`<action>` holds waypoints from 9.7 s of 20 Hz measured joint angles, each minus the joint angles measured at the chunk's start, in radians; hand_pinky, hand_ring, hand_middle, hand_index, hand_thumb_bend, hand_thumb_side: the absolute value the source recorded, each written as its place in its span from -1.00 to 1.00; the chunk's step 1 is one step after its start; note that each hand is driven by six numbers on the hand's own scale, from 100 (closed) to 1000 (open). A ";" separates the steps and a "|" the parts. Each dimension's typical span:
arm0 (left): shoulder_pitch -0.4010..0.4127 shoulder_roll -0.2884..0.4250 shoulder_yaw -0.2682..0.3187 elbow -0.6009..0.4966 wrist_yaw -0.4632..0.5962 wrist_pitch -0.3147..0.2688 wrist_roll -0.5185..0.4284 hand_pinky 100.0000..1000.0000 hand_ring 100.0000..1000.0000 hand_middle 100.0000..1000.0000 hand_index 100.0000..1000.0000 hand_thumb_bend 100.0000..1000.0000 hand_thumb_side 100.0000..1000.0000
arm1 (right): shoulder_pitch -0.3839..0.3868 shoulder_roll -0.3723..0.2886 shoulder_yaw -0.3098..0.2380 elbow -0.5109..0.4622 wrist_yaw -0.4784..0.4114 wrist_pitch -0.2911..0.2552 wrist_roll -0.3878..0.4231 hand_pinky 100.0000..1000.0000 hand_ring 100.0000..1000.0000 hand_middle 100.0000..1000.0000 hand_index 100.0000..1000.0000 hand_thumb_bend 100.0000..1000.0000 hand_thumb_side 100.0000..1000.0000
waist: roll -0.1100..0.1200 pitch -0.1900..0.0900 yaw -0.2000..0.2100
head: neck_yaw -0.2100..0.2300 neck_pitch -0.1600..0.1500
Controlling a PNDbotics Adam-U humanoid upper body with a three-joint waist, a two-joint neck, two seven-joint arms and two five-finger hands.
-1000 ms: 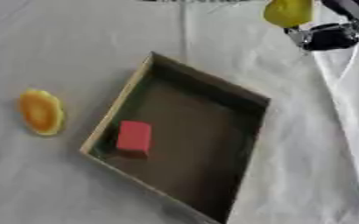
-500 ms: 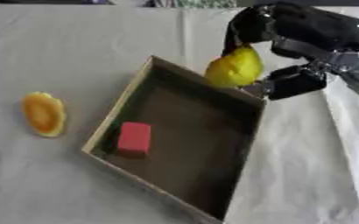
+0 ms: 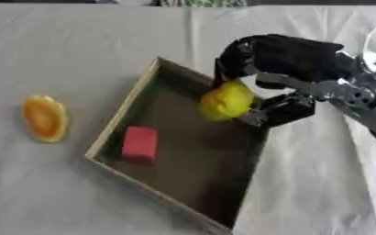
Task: Pick up objects on the table and place them in the box.
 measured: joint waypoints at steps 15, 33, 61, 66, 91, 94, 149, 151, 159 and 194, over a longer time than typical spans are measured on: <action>0.002 0.000 -0.002 0.000 0.009 0.000 -0.004 0.46 0.41 0.42 0.66 -0.73 0.19 | -0.025 0.060 0.057 -0.001 0.134 -0.082 0.139 0.86 0.93 0.77 0.84 -0.52 -0.29 | -0.004 0.001 0.007 | 0.000 0.000; 0.003 0.134 -0.039 0.000 -0.107 0.044 -0.095 0.52 0.47 0.46 0.74 -0.48 -0.10 | 0.118 0.042 -0.163 -0.002 -0.162 -0.030 -0.234 0.67 0.61 0.44 0.66 -1.00 -0.14 | -0.002 0.001 -0.007 | 0.015 0.000; -0.080 0.711 -0.369 -0.006 -0.254 0.162 -0.920 0.78 0.76 0.68 0.86 0.09 -0.45 | 0.247 0.035 -0.473 -0.003 -0.473 -0.042 -0.567 0.62 0.51 0.33 0.58 -1.00 -0.12 | 0.008 0.008 -0.040 | 0.062 -0.009; -0.132 0.683 -0.378 -0.006 -0.265 0.186 -0.857 0.78 0.75 0.67 0.84 0.09 -0.74 | 0.256 0.044 -0.473 -0.003 -0.469 -0.033 -0.570 0.61 0.50 0.32 0.57 -1.00 -0.08 | 0.009 0.009 -0.040 | 0.062 -0.009; -0.458 0.462 -0.470 0.348 -0.275 0.134 -1.118 0.75 0.72 0.58 0.72 0.14 -1.00 | 0.252 0.074 -0.479 -0.003 -0.481 -0.001 -0.604 0.59 0.47 0.29 0.55 -1.00 0.06 | 0.025 0.010 -0.056 | 0.062 0.000; -0.468 0.443 -0.471 0.397 -0.298 0.124 -1.123 0.74 0.71 0.57 0.71 0.08 -1.00 | 0.251 0.079 -0.479 -0.003 -0.483 0.001 -0.606 0.59 0.47 0.29 0.55 -1.00 0.08 | 0.025 0.010 -0.056 | 0.063 0.000; -0.538 0.374 -0.427 0.300 -0.482 0.092 -0.988 0.01 0.02 -0.26 -0.19 -0.44 -1.00 | 0.293 0.114 -0.514 -0.003 -0.505 0.000 -0.659 0.57 0.44 0.26 0.53 -1.00 0.20 | 0.028 0.018 -0.055 | 0.058 0.000; -0.558 0.374 -0.423 0.215 -0.457 0.100 -0.990 -0.01 0.00 -0.26 -0.20 -0.47 -1.00 | 0.292 0.114 -0.516 -0.003 -0.505 -0.001 -0.661 0.57 0.44 0.26 0.53 -1.00 0.20 | 0.028 0.016 -0.053 | 0.052 0.000; -0.652 0.258 -0.489 0.012 -0.369 0.143 -1.030 -0.05 -0.06 -0.26 -0.19 -0.60 -1.00 | 0.285 0.114 -0.516 -0.003 -0.505 0.001 -0.665 0.57 0.44 0.26 0.52 -1.00 0.18 | 0.030 0.000 -0.034 | 0.043 0.000; -0.599 -0.019 -0.599 0.228 -0.688 0.132 -1.022 0.75 0.79 0.64 0.84 -0.16 -0.58 | 0.275 0.118 -0.515 -0.003 -0.505 0.002 -0.663 0.57 0.43 0.26 0.52 -1.00 0.20 | 0.027 0.000 -0.035 | 0.048 0.000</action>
